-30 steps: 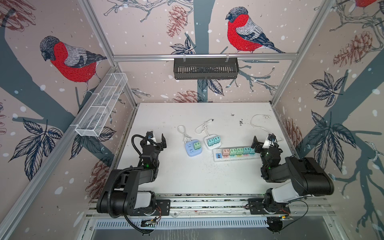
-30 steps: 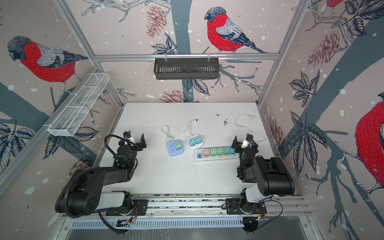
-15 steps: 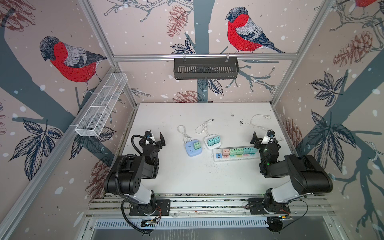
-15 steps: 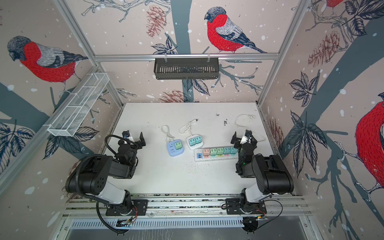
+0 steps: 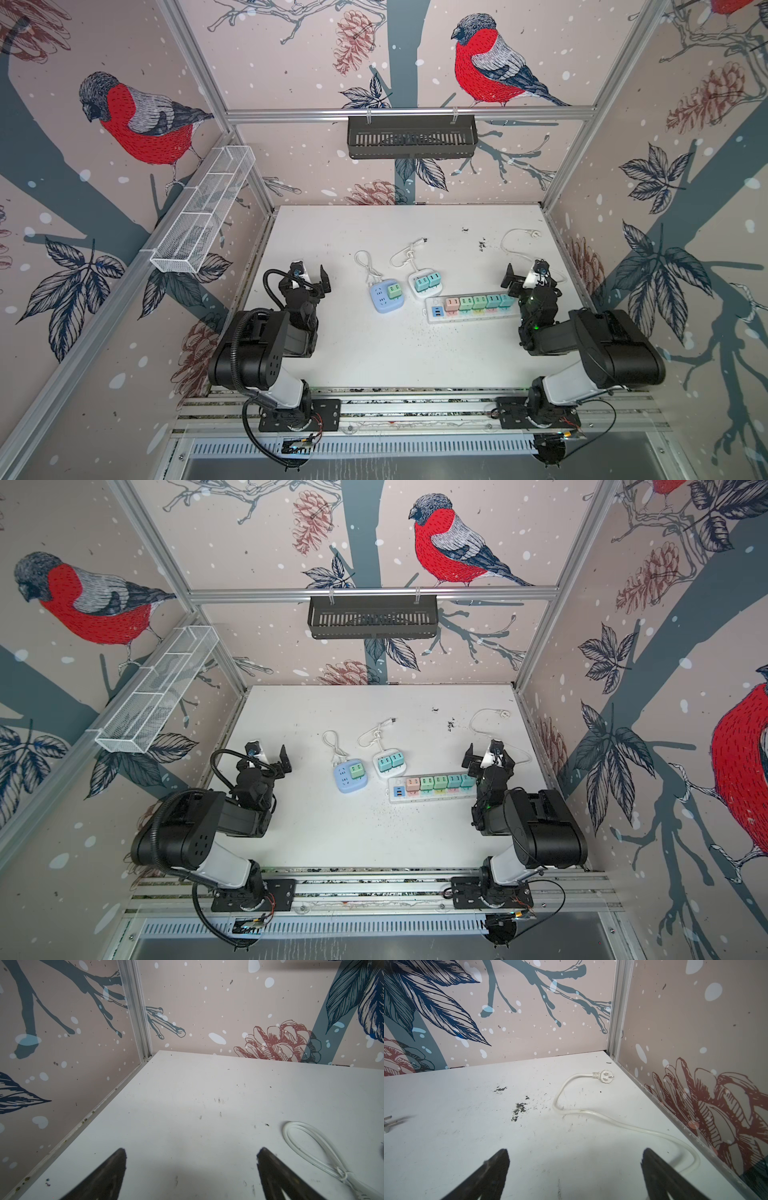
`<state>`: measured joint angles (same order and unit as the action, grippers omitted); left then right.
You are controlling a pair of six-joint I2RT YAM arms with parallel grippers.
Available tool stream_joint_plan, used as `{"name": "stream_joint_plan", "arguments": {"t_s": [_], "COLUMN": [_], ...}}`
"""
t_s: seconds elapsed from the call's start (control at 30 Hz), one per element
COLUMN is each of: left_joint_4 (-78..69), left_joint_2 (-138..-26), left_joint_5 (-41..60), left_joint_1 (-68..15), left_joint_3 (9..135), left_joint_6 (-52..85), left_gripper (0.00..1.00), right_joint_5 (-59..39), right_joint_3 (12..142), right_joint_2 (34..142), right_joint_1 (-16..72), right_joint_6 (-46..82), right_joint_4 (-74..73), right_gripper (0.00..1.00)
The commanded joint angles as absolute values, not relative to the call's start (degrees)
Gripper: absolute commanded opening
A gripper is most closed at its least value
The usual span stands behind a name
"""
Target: Insert the plug
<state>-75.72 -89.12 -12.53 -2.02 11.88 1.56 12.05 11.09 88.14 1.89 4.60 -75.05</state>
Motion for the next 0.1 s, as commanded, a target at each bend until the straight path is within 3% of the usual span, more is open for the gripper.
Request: {"name": "stream_joint_plan", "arguments": {"t_s": [0.0,0.07], "left_joint_4": [-77.26,-77.31], "left_joint_2": [-89.21,-89.21], "left_joint_5": [-13.54,-13.54], "left_joint_1": [-2.07,-2.02], "left_joint_3": [12.12,12.13], "left_joint_6": [1.85,1.89], "left_gripper": [0.98,0.98], "right_joint_5": [12.57,12.57], "right_joint_3": [11.27,11.07], "right_joint_2": [88.17,88.02], "right_joint_1": [2.02,1.98], "right_joint_6": [4.52,4.57], "right_joint_4": [-76.59,-76.81], "right_gripper": [1.0,1.0]}}
